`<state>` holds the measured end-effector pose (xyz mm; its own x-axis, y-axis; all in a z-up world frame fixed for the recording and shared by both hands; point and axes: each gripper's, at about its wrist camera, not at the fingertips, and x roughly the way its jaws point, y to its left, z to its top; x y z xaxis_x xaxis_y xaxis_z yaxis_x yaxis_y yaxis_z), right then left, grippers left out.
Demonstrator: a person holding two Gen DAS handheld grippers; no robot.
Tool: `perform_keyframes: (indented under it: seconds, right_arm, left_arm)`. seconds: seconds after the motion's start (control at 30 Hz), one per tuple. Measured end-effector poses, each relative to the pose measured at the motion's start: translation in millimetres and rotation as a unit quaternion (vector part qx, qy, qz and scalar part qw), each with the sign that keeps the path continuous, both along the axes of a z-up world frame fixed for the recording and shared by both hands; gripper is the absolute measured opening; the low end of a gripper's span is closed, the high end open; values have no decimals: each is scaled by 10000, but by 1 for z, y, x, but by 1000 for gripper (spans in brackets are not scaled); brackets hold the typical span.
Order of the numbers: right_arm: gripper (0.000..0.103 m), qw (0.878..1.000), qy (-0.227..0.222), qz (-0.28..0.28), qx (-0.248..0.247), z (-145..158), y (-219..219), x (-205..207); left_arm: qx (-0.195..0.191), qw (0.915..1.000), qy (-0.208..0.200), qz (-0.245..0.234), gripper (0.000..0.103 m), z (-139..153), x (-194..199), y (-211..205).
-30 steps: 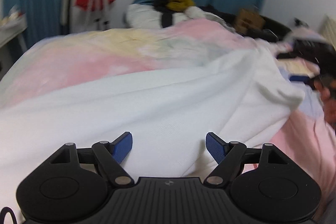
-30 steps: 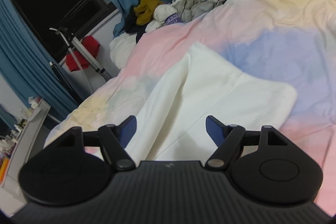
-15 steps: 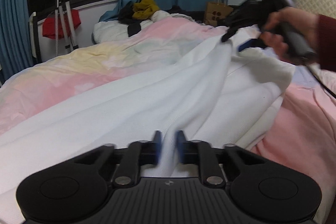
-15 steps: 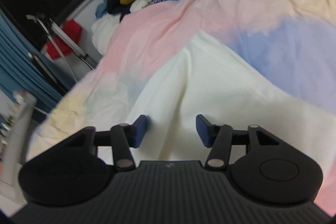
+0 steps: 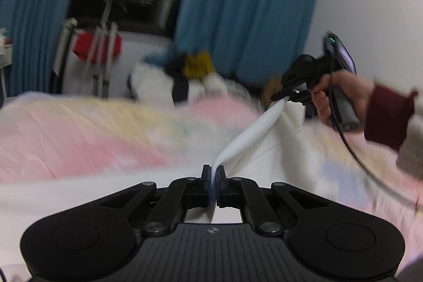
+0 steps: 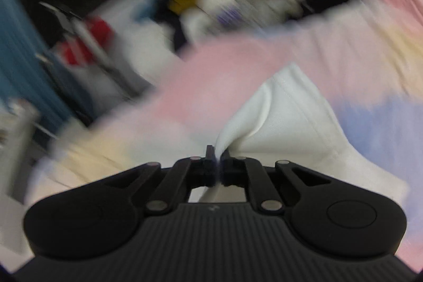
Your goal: Fold clothes
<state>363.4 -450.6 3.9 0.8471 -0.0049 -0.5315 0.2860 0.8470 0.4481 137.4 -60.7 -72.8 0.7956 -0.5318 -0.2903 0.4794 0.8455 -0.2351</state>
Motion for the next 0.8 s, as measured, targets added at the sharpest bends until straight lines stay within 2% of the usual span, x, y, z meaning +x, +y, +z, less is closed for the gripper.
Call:
perform_keyframes:
  seconds: [0.1, 0.13, 0.2, 0.23, 0.3, 0.4, 0.47, 0.5, 0.53, 0.6, 0.73, 0.8]
  right_arm:
    - [6, 9910, -1292, 351, -39, 62, 16, -30]
    - [6, 9876, -1530, 334, -88, 72, 18, -42]
    - [6, 9847, -1728, 213, -112, 71, 12, -62]
    - [6, 9849, -1731, 70, -37, 60, 4, -73]
    - [6, 9880, -1491, -311, 270, 22, -17, -93]
    - [6, 9917, -756, -916, 493, -60, -50, -121]
    - [6, 9872, -64, -1290, 936, -120, -71, -139]
    - [6, 9792, 375, -1471, 1343, -147, -83, -148]
    - [6, 9746, 503, -1524, 1563, -156, -91, -154]
    - [6, 9652, 682, -1600, 1954, -170, -105, -165]
    - [5, 9770, 850, -1472, 1284, -169, -102, -167]
    - [6, 9805, 871, -1399, 1075, -168, -99, -169]
  left_arm:
    - [-290, 9985, -461, 78, 3, 28, -14, 14]
    - [-332, 9981, -513, 27, 3, 31, -17, 15]
    - [-265, 9984, -475, -135, 3, 30, -20, 12]
    - [-160, 9989, -376, -234, 3, 25, -21, 7]
    - [100, 9989, -101, -436, 3, 9, -20, -5]
    - [678, 9950, 276, -674, 4, -28, -15, -28]
    - [1072, 9882, 756, -792, 4, -55, -8, -42]
    - [1206, 9846, 954, -828, 4, -65, -7, -47]
    - [1330, 9807, 1143, -860, 4, -75, -6, -52]
    - [1531, 9769, 1105, -1000, 5, -82, -9, -59]
    - [1715, 9743, 990, -1077, 7, -85, -10, -65]
    - [1620, 9752, 1070, -1065, 10, -84, -10, -65]
